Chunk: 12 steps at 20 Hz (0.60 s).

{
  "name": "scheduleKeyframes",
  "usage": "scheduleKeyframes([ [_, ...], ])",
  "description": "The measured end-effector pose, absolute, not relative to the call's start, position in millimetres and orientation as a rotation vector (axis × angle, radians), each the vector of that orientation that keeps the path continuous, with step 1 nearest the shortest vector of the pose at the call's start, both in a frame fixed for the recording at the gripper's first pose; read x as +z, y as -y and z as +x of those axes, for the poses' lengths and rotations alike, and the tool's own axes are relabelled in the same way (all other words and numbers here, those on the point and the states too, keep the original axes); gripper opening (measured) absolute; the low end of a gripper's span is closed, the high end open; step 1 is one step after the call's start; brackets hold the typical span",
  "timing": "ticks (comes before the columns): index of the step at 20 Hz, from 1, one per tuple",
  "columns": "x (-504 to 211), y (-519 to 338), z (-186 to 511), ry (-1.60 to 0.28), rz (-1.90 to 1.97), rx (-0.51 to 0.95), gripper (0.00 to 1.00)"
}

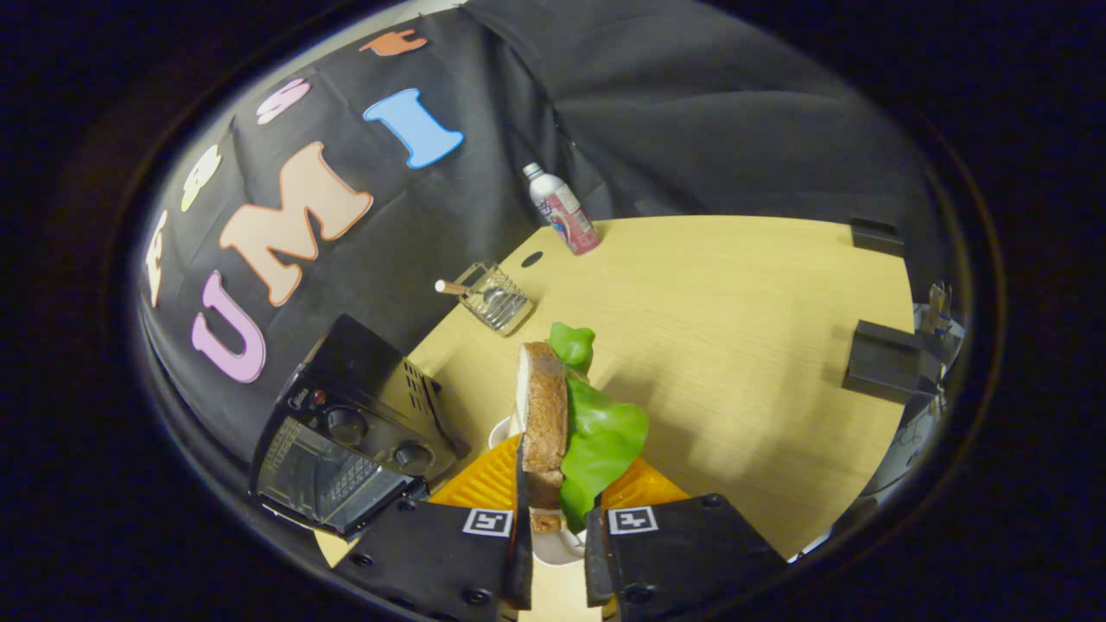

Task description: Open the toaster oven, put the food inside, and close the toaster oven door.

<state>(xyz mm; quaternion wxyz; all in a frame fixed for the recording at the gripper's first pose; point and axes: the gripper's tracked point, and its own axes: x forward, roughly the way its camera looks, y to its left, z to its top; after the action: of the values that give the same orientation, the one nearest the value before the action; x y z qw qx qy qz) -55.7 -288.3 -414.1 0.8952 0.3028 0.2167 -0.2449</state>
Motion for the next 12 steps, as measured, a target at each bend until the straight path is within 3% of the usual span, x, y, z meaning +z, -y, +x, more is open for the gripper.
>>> scheduleKeyframes([
  [12,-311,199,-20,-0.224,0.66,-0.359,0.26],
])
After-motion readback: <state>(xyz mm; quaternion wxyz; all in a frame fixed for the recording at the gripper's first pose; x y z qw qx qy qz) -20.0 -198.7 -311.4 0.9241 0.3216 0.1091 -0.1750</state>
